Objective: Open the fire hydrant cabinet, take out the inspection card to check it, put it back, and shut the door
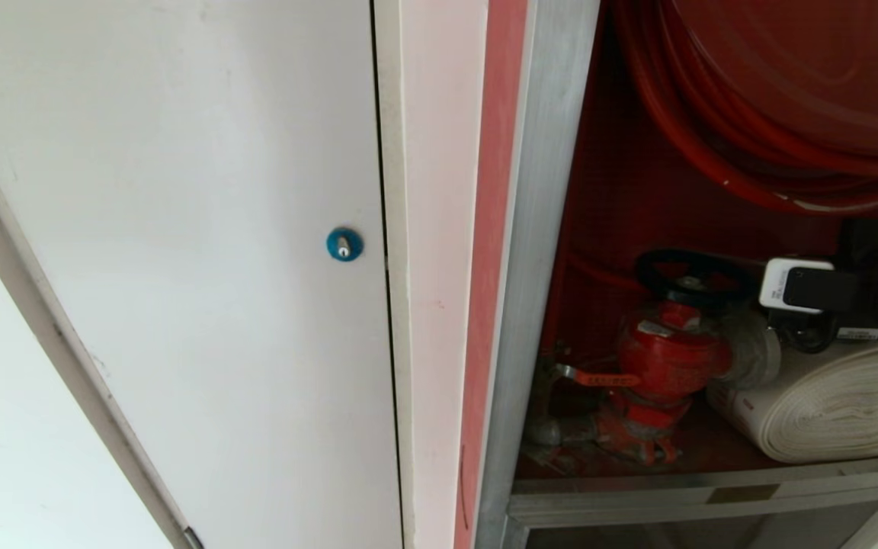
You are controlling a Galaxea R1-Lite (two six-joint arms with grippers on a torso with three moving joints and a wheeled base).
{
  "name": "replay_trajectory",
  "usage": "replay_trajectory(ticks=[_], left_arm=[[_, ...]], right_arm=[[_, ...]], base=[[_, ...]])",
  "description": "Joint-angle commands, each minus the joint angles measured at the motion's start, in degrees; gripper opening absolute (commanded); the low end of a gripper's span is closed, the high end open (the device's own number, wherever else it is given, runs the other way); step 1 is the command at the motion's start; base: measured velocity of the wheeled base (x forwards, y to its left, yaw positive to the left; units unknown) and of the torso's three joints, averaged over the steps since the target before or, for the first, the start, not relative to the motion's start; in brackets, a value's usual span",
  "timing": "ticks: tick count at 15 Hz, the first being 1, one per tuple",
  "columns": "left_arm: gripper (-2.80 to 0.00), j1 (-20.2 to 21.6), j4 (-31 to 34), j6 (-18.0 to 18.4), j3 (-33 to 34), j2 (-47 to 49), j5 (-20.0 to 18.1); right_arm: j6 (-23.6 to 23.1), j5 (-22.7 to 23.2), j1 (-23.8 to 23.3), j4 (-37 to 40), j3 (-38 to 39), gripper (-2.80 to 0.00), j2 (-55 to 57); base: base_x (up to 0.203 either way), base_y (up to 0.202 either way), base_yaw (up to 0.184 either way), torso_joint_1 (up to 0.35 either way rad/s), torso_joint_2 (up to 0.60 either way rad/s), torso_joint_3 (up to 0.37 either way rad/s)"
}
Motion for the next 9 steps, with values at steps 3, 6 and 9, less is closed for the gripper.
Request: replay_trajectory(ticks=[3, 6, 9], left_arm=[[-2.8, 0.01, -0.03, -0.01, 0.62, 0.07, 0.0], [-2.8, 0.01, -0.03, -0.01, 0.62, 0.07, 0.0], [-2.8, 0.01, -0.03, -0.01, 0.62, 0.07, 0.0]], right_arm=[[-0.54, -0.2, 2.3, -0.11, 0.43, -2.8, -3.71], [-0.54, -1.52, 4.99, -0.09, 1.2, -2.8, -5.25], [-0.54, -5.52, 9.67, -0.09, 1.5, -2.8, -5.62]], base=[[0.0, 0.0, 0.0, 0.0, 0.0, 0.0], [0.0, 0.0, 0.0, 0.0, 0.0, 0.0], [0.0, 0.0, 0.0, 0.0, 0.0, 0.0]])
